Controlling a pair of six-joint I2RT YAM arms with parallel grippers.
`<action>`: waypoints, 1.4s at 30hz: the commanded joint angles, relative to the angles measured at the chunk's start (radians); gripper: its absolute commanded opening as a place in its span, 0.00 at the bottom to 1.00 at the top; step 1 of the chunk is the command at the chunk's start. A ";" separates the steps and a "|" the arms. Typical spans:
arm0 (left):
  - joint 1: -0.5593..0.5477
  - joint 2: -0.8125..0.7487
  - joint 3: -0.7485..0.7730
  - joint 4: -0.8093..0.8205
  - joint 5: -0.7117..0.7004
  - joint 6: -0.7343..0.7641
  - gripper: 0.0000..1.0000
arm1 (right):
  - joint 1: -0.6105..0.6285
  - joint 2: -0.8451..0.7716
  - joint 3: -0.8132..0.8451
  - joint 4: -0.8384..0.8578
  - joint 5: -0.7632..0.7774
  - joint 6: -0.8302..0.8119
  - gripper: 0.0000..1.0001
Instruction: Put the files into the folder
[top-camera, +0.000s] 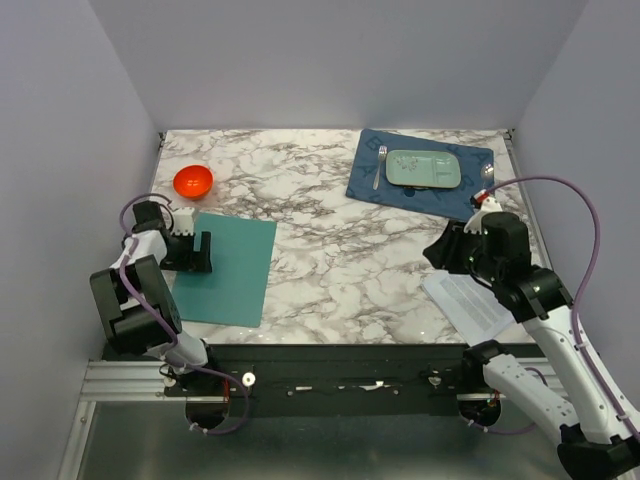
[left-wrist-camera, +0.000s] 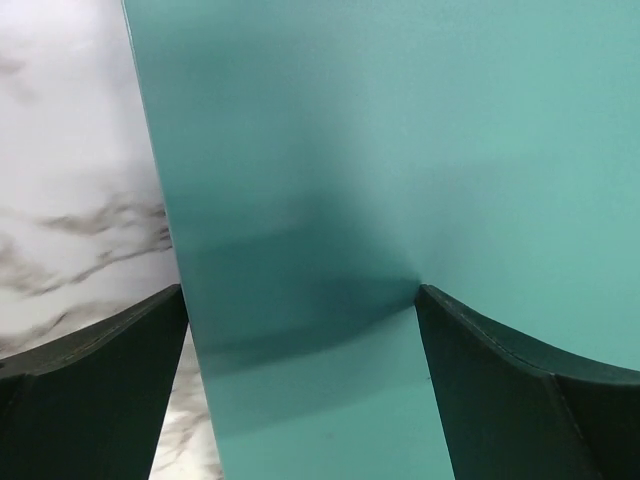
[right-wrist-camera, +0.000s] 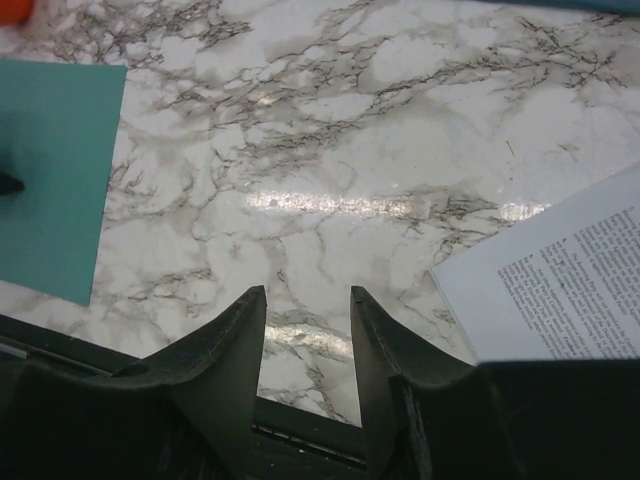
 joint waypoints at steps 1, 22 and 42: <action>-0.068 0.014 0.007 -0.030 -0.018 -0.027 0.99 | 0.021 0.002 -0.078 0.051 -0.037 0.056 0.48; -0.321 -0.016 0.184 -0.255 0.138 -0.086 0.99 | 0.657 0.790 0.099 0.416 0.243 0.498 0.60; -0.106 -0.171 -0.101 0.128 -0.314 0.370 0.85 | 0.719 0.882 0.167 0.490 0.268 0.582 0.59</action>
